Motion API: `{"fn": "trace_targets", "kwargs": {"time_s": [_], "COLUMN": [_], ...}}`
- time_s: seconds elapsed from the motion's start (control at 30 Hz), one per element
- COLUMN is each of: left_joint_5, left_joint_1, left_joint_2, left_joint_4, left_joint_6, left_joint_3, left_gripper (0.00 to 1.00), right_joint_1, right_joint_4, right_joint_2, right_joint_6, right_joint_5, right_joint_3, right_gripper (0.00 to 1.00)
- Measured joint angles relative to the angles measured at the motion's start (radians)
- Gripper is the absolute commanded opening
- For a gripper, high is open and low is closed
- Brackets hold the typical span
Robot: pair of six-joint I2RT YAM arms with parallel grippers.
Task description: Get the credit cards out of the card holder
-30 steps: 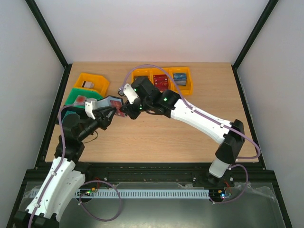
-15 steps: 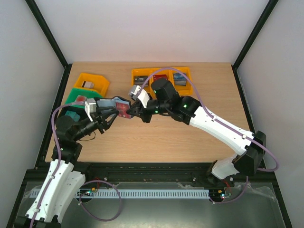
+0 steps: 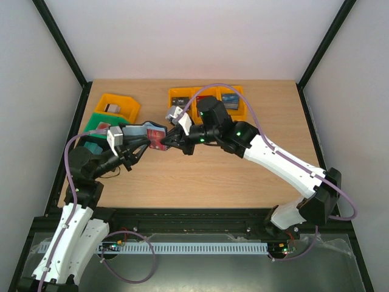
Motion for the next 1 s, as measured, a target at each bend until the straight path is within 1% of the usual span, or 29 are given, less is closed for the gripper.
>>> {"fn": "trace_targets", "kwargs": {"time_s": [0.27,0.43,0.5,0.6,0.67,0.73,0.87,1.0], "left_joint_5": [0.045,0.085,0.105,0.108,0.103,0.096,0.09,0.095], "left_joint_1": [0.006,0.012,0.013,0.013,0.013,0.013,0.013,0.003], "left_joint_2": [0.0,0.001,0.001,-0.009,-0.022,-0.031,-0.037,-0.037], "left_joint_4": [0.002,-0.007,-0.047,-0.193,-0.269,-0.314,-0.368,-0.402], "left_joint_6": [0.044,0.084,0.16,0.371,0.482,0.546,0.606,0.62], "left_joint_3": [0.019,0.04,0.057,0.108,0.131,0.138,0.139,0.139], "left_gripper": [0.27,0.31,0.32,0.32,0.33,0.33,0.34,0.33], "right_joint_1": [-0.023,-0.037,-0.04,-0.04,-0.038,-0.03,-0.012,0.005], "right_joint_4": [0.01,0.015,0.013,0.01,0.01,0.004,-0.008,0.01], "right_joint_2": [0.002,0.001,0.0,0.002,0.003,0.004,0.0,-0.024], "right_joint_6": [0.007,-0.001,-0.008,-0.02,-0.033,-0.061,-0.136,-0.163], "right_joint_5": [-0.058,-0.107,-0.117,-0.126,-0.137,-0.134,-0.09,-0.044], "right_joint_3": [0.003,0.007,0.007,0.008,0.008,0.008,-0.002,-0.04], "right_gripper": [0.02,0.02,0.02,0.02,0.02,0.02,0.02,0.01]}}
